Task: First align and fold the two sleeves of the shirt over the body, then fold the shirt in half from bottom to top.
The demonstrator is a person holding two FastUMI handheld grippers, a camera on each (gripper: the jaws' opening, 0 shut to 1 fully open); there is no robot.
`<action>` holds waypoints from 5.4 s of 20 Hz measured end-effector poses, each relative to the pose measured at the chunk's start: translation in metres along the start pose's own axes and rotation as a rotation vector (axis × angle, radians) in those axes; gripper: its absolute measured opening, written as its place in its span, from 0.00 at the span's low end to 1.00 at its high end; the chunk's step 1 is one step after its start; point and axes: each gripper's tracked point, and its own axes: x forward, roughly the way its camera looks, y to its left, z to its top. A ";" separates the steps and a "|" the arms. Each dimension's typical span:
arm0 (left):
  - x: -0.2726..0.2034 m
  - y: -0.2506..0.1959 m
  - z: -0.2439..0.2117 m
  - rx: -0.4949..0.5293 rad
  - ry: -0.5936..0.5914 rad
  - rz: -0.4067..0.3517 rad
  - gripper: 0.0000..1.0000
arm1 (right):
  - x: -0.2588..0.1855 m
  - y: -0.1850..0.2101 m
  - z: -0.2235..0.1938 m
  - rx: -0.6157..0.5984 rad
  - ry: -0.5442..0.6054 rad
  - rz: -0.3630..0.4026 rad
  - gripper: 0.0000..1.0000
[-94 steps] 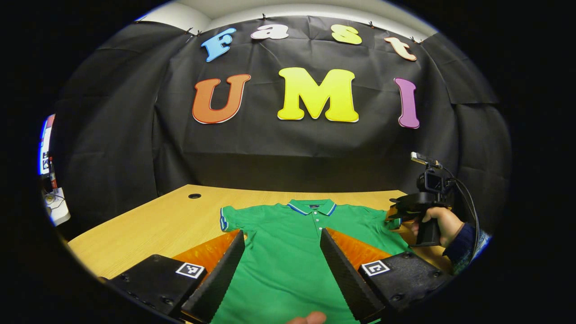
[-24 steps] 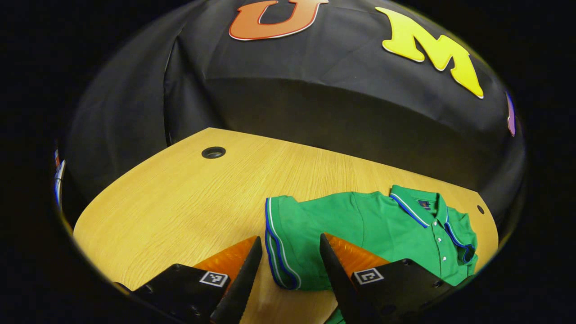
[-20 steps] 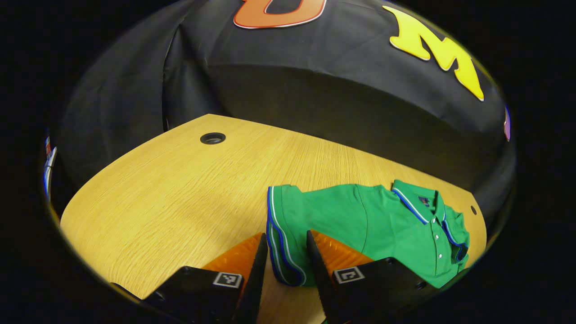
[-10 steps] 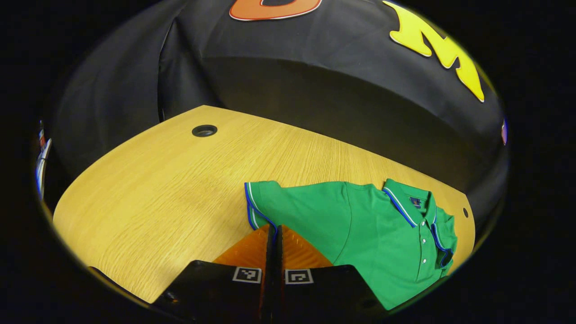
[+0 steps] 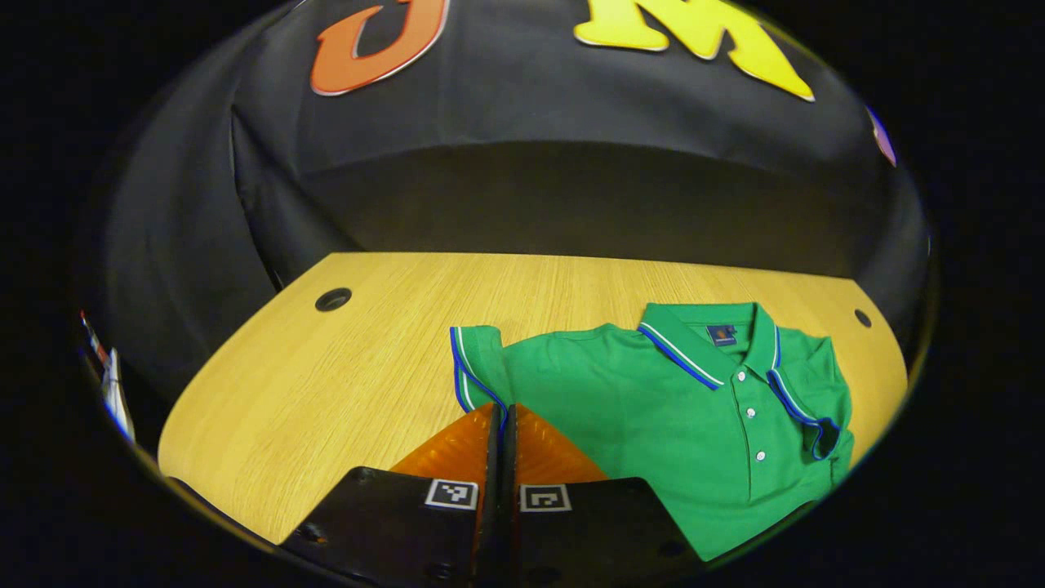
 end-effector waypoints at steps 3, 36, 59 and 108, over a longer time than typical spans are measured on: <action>-0.005 -0.026 0.014 0.055 -0.036 0.025 0.07 | 0.002 -0.004 0.002 0.019 -0.007 -0.009 0.93; -0.319 0.020 -0.120 -0.086 -0.388 -0.098 1.00 | -0.125 0.002 0.014 -0.143 -0.014 -0.073 0.96; -0.280 0.020 -0.253 -0.149 -0.265 -0.086 1.00 | -0.150 0.012 -0.185 -0.061 0.301 -0.067 0.96; -0.085 0.014 0.167 -0.040 -0.689 -0.110 0.06 | 0.274 0.039 0.057 -0.028 -0.008 -0.125 0.00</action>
